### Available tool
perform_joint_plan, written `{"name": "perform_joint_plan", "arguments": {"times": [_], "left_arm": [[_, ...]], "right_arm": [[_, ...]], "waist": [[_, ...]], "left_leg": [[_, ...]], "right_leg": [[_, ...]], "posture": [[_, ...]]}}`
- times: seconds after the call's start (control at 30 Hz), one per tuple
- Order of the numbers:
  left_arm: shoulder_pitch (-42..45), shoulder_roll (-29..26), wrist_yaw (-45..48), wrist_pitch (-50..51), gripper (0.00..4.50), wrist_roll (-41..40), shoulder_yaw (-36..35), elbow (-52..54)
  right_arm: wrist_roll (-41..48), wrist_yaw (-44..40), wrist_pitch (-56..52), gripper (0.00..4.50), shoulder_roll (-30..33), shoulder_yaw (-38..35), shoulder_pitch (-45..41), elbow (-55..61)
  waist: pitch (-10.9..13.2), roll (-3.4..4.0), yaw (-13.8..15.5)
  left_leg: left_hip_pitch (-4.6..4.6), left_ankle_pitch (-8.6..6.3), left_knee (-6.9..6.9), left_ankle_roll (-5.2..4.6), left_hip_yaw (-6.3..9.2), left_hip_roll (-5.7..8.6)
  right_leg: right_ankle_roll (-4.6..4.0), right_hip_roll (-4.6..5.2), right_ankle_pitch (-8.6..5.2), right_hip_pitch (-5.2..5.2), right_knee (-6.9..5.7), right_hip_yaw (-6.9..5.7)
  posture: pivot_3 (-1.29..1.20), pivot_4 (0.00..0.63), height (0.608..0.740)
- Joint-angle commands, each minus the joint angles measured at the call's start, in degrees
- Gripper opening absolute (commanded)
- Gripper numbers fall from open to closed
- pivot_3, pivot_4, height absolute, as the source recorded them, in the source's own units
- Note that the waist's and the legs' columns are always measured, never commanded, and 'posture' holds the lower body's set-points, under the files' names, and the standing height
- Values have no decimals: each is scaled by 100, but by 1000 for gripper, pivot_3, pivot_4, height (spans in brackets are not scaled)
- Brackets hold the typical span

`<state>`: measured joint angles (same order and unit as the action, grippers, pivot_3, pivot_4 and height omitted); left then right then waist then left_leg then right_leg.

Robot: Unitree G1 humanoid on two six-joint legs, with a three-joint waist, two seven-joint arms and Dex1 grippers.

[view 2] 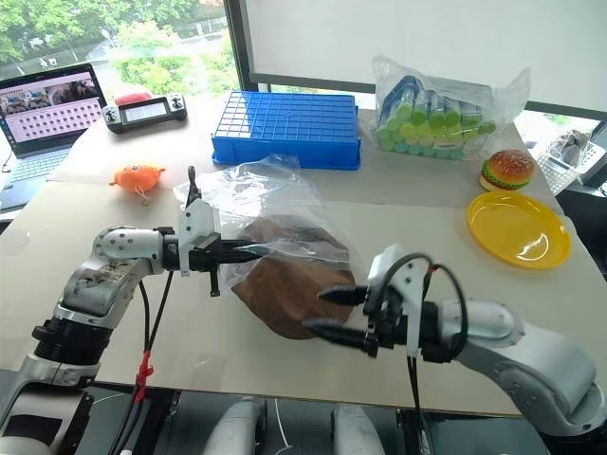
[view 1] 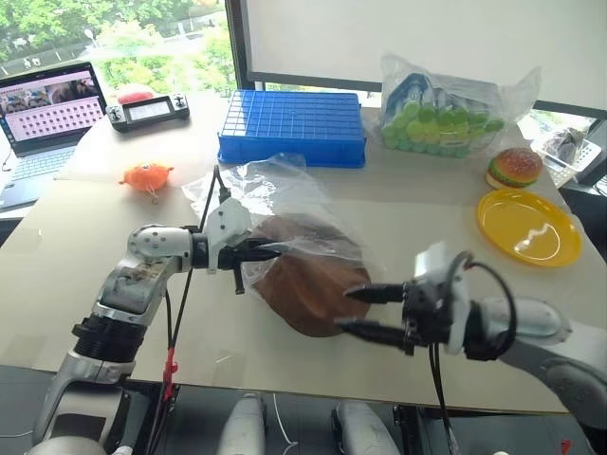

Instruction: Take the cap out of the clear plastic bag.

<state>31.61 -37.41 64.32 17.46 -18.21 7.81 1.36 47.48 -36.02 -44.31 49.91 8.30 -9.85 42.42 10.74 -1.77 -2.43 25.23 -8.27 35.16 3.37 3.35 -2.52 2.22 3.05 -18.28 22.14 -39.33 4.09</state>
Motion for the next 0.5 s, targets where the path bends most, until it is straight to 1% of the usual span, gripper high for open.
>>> {"name": "perform_joint_plan", "arguments": {"times": [0.03,0.1,0.2,0.3,0.33,0.5], "left_arm": [[31,31,3,-51,0,-6,-41,155],[16,42,-1,-16,0,-14,-46,178],[12,48,-8,19,0,-16,-60,191],[37,58,-25,86,0,-33,-74,181],[41,61,-27,96,0,-37,-77,180],[73,80,-68,138,0,-21,-84,161]], "right_arm": [[-916,-39,302,4469,-182,602,-194,-159],[-1725,94,529,4469,-272,1018,-364,-510],[-2547,236,810,4469,-406,1310,-561,-853],[-3635,532,1177,4469,-411,1643,-749,-1286],[-3838,546,1231,4469,-423,1720,-779,-1375],[-4111,312,1077,4469,-585,1931,-606,-1457]], "waist": [[0,0,2],[0,0,4],[0,-1,5],[-1,-1,8],[-1,-1,8],[-2,-3,14]], "left_leg": [[0,0,0,0,0,1],[0,0,0,0,1,1],[0,0,2,0,0,2],[0,0,1,0,2,1],[0,0,2,0,1,1],[0,0,3,0,3,1]], "right_leg": [[0,0,0,0,0,0],[1,0,0,0,0,-1],[1,1,0,0,0,0],[1,1,0,0,0,-2],[1,1,0,-1,0,-2],[1,0,1,-2,-1,-3]], "posture": [[0,150,729],[0,150,729],[0,150,729],[0,150,729],[0,150,729],[0,150,729]]}}
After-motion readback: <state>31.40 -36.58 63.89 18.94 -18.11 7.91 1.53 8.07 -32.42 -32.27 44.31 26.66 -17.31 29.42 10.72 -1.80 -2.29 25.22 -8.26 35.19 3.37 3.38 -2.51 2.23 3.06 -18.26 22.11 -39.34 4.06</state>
